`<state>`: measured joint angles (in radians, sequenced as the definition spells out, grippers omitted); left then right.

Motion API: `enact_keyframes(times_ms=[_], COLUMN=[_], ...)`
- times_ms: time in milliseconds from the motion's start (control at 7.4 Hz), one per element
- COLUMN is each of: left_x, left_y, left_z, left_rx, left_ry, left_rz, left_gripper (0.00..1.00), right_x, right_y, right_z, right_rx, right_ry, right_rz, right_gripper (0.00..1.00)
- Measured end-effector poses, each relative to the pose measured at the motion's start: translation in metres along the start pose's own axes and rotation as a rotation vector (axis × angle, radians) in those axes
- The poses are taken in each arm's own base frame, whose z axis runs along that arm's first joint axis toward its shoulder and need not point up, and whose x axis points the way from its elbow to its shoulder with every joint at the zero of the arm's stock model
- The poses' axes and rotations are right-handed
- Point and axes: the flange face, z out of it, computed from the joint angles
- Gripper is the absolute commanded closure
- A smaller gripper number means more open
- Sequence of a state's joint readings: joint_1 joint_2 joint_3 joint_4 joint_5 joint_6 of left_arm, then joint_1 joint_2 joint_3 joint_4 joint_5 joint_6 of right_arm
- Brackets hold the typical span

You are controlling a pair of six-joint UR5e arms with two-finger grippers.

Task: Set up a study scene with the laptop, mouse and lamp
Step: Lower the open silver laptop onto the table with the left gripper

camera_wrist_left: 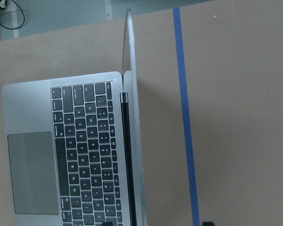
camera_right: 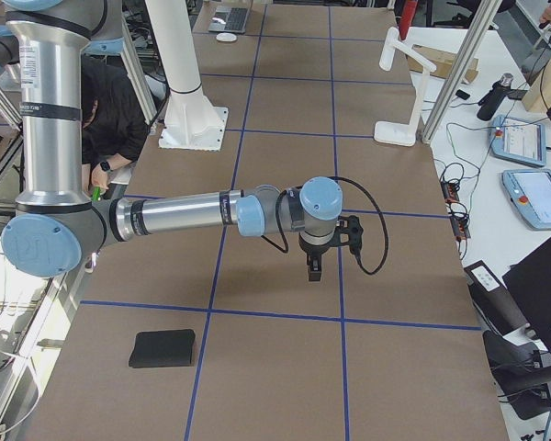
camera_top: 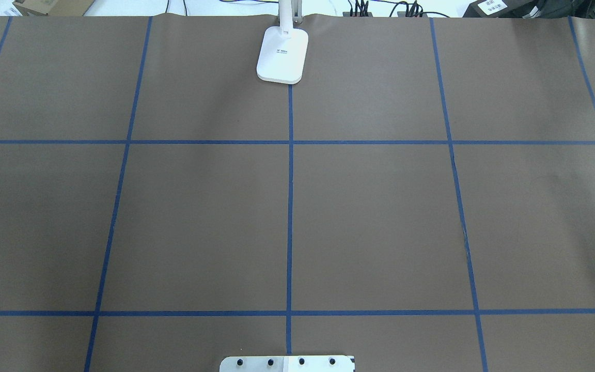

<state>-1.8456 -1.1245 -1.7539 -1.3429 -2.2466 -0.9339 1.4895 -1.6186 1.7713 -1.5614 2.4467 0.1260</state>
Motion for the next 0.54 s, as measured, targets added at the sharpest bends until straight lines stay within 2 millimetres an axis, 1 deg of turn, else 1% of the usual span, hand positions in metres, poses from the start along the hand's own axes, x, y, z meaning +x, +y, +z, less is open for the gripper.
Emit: enact_keyframes(times_ms=[270,406,541], left_x=[0.0,0.001,0.003], left_y=[-0.004,0.0,0.009], left_z=[0.004,-0.001,-0.013], left_rx=[0.004,0.006,0.01], left_ry=[0.008,0.012,0.014], left_rz=[0.005,0.007,0.008], left_gripper=[1.0,1.0,1.0], right_x=[-0.002,-0.003,-0.003], right_y=[0.0,-0.001,-0.001], right_z=[-0.001,-0.002,-0.002], right_rx=[0.003,0.004,0.005], right_ry=[-0.003,-0.004,-0.005], right_rz=[0.008,0.012,0.015], right_gripper=[0.0,0.0,0.0])
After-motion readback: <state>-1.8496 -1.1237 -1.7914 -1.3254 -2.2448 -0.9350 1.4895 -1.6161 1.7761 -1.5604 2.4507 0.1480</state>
